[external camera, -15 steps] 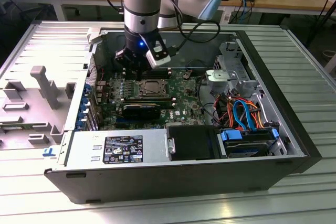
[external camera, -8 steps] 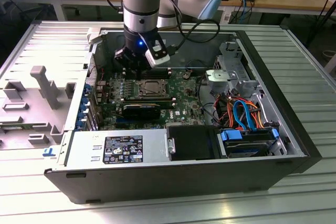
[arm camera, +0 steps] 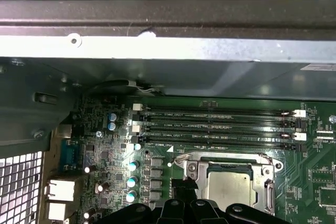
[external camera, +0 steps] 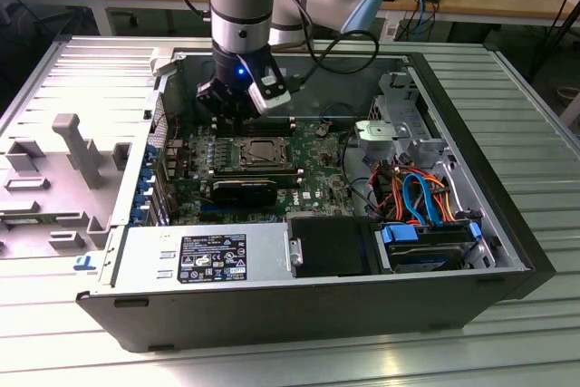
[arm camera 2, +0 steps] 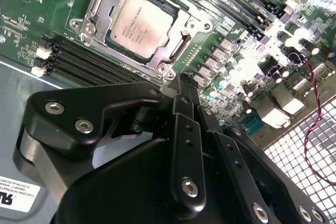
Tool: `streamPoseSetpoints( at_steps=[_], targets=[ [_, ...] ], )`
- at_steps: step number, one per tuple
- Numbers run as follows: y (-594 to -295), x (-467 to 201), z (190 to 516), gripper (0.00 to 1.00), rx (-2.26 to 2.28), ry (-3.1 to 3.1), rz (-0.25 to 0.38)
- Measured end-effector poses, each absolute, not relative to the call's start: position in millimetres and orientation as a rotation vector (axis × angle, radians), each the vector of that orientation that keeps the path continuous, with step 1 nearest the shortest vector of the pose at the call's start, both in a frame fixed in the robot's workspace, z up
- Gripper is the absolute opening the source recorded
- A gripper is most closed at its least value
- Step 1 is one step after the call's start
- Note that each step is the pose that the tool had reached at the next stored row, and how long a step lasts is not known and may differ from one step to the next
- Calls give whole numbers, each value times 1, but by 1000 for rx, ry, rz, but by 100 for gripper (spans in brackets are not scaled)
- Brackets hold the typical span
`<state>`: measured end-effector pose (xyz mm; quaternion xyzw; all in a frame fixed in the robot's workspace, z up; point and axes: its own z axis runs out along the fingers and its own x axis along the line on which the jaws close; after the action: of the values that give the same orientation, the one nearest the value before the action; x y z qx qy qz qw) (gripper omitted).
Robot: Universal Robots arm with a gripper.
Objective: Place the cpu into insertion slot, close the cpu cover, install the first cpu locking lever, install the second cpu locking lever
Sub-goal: 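Install the first cpu locking lever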
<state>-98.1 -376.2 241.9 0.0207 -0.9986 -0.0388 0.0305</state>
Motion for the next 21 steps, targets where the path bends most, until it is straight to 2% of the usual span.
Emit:
streamPoseSetpoints(
  at_steps=[21],
  targets=[
    [-363,-105,242,11,64,-3078,-119]
  ],
)
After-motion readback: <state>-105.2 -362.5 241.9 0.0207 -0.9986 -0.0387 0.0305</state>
